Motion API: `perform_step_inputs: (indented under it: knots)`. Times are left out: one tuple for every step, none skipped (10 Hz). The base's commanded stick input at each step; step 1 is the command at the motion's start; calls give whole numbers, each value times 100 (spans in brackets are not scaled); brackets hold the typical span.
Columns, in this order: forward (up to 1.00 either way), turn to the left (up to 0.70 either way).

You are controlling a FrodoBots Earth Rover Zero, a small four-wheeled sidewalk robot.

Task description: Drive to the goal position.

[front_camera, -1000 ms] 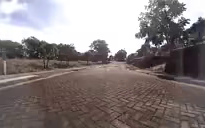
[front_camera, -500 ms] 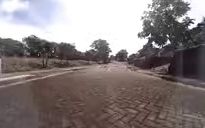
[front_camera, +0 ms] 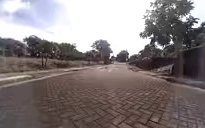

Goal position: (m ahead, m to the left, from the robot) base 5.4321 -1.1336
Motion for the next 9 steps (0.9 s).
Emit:
perform_step_inputs:
  knots:
    - [70, 0]
    - [70, 0]
    - [70, 0]
    - [70, 0]
    - [70, 0]
    - [70, 0]
    - [70, 0]
    - [70, 0]
    - [70, 0]
